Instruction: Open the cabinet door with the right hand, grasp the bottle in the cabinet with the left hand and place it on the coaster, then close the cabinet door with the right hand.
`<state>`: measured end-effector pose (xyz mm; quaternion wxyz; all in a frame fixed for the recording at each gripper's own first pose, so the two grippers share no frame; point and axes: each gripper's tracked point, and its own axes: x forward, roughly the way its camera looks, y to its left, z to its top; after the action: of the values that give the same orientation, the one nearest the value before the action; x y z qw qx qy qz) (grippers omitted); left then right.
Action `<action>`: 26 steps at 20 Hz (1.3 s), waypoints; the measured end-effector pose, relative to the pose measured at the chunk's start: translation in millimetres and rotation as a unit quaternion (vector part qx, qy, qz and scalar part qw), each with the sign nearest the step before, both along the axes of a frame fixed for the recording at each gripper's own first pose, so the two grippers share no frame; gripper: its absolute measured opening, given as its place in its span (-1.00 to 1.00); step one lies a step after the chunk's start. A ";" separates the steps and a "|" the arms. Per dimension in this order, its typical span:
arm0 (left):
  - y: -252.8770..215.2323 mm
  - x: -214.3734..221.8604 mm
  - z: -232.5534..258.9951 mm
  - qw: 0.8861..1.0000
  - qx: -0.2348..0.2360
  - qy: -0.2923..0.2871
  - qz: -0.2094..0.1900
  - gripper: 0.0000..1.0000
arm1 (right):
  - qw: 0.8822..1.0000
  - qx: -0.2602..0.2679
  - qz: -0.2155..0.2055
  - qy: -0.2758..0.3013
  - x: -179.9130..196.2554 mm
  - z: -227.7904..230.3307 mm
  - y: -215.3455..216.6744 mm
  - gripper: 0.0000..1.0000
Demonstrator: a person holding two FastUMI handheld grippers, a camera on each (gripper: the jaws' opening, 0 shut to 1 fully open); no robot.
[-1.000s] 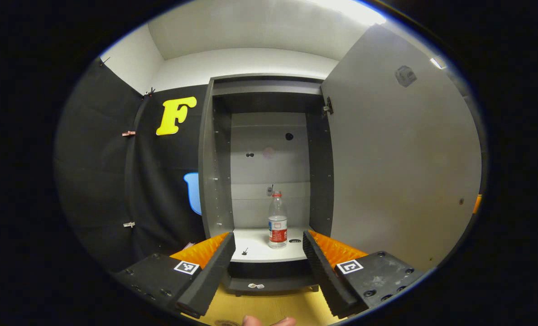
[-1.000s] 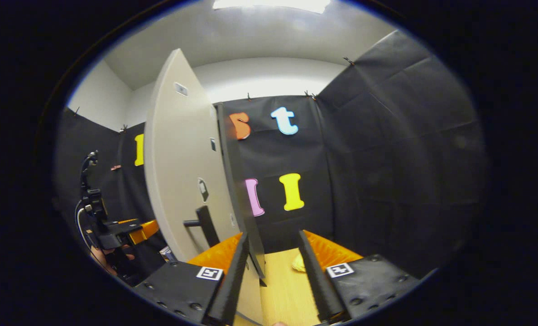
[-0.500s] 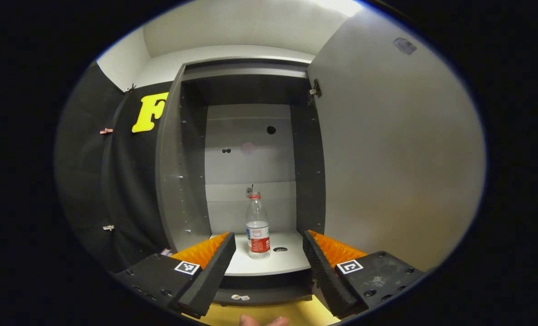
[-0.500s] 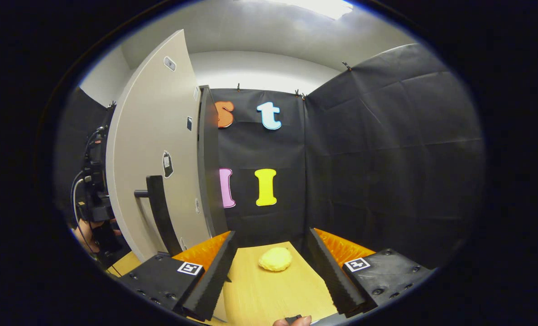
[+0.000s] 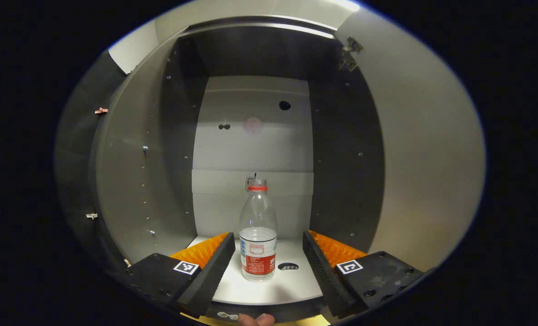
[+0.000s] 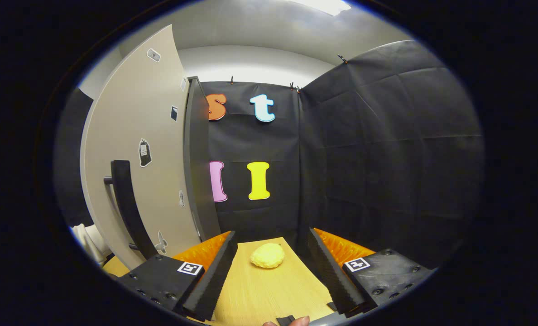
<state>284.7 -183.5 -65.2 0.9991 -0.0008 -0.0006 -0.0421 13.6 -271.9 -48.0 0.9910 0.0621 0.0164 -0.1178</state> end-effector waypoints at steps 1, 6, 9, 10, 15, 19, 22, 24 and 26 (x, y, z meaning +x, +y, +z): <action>2.2 10.9 -4.2 1.000 0.005 0.002 0.007 0.89 | 1.000 0.000 0.000 0.002 3.3 -2.9 -2.6 0.95; 13.3 62.1 -24.5 0.999 0.014 0.012 0.031 0.89 | 1.000 0.004 0.008 0.015 20.5 -15.1 -9.0 0.95; 17.1 81.7 -31.7 0.999 0.016 0.018 0.036 0.89 | 1.000 0.006 0.004 0.020 26.4 -16.7 -12.3 0.95; 16.1 86.4 -35.0 0.999 0.014 0.022 0.036 0.89 | 1.000 0.006 0.003 0.019 27.3 -15.6 -12.8 0.95; 25.9 61.2 -20.6 0.999 -0.006 0.009 0.039 0.51 | 1.000 -0.008 0.002 0.012 22.0 -7.8 -3.1 0.95; 40.7 15.1 -3.3 1.000 -0.001 0.000 0.031 0.51 | 1.000 -0.011 0.008 0.000 15.6 1.8 12.0 0.95; 60.9 -25.2 6.1 0.999 0.002 -0.008 0.031 0.51 | 1.000 -0.012 0.018 0.002 9.3 2.9 27.3 0.95; 76.9 -52.9 6.0 0.999 0.000 -0.006 0.034 0.51 | 1.000 -0.011 0.013 -0.002 4.0 6.8 32.2 0.95; 95.2 -79.4 -0.4 0.999 0.011 -0.006 0.036 0.51 | 1.000 -0.012 0.010 -0.008 1.0 11.6 38.0 0.95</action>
<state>205.3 -88.3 -65.6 0.9999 0.0107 -0.0060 -0.0056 14.6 -233.9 -36.3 0.9928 0.0513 0.0080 -0.1079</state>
